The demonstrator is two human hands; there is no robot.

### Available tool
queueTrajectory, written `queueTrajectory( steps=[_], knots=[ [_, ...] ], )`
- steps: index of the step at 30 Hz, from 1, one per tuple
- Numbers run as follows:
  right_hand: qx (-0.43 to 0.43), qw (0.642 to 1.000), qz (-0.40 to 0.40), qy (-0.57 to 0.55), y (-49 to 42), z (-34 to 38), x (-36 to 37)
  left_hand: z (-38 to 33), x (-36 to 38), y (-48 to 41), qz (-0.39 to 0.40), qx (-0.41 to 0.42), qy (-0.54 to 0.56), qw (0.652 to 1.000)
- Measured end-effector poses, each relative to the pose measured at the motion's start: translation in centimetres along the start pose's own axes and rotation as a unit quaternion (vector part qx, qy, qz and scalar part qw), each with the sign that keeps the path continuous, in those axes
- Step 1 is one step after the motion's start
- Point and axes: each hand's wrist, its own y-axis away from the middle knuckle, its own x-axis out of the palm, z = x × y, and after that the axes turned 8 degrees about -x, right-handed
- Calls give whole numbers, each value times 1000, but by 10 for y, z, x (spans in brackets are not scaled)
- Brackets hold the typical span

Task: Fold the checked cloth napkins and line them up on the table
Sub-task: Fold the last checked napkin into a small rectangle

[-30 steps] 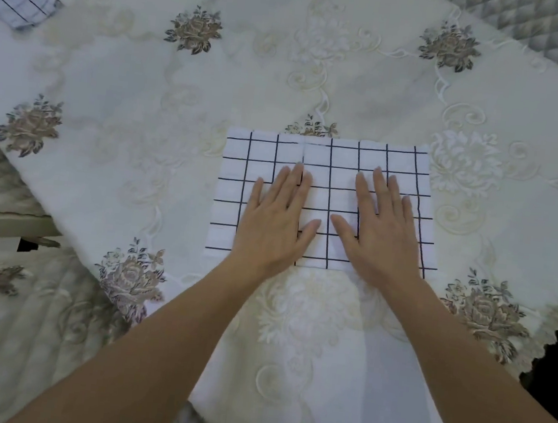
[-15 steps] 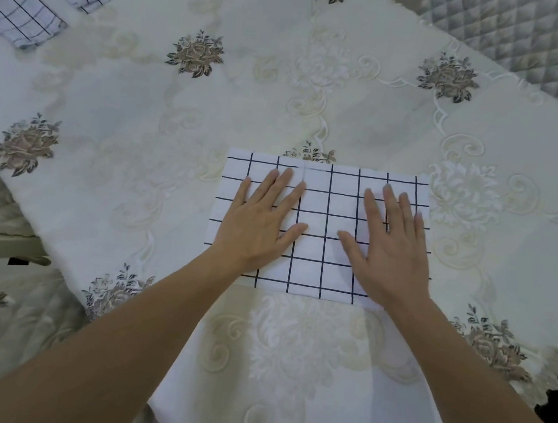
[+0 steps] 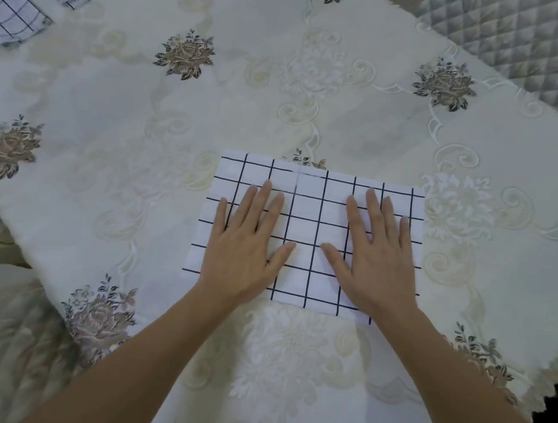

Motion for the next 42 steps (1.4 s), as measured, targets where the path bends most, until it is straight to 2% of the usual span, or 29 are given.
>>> queueTrajectory(
  steps=[3, 14, 20, 22, 24, 27, 29, 32, 35, 42],
  knots=[
    [-27, 1000, 4, 12, 15, 8, 5, -2, 5, 12, 14, 3, -4, 1000],
    [-2, 1000, 8, 9, 36, -19, 0, 48, -4, 16, 48, -47, -12, 998],
    [-5, 996, 88, 6, 34, -14, -15, 48, -16, 17, 88, -54, -2, 995],
    [-39, 996, 74, 25, 19, -13, -34, 44, -28, 19, 66, -98, 32, 993],
    [-131, 989, 42, 50, -10, -9, -56, 41, -38, 24, 36, -165, 55, 984],
    [-331, 943, 5, 44, -76, 4, -71, 37, -48, 34, -15, -243, 54, 968],
    [-437, 897, 28, 54, -120, 22, -73, 33, -51, 38, -31, -282, 43, 958],
    [-540, 835, 84, 62, -167, 58, -71, 26, -54, 39, -42, -339, 40, 939],
    [-602, 781, 148, 83, -200, 96, -68, 19, -54, 33, -42, -375, 30, 925],
    [-661, 695, 249, 137, -241, 158, -51, 16, -48, 20, -19, -423, 81, 902]
  ],
)
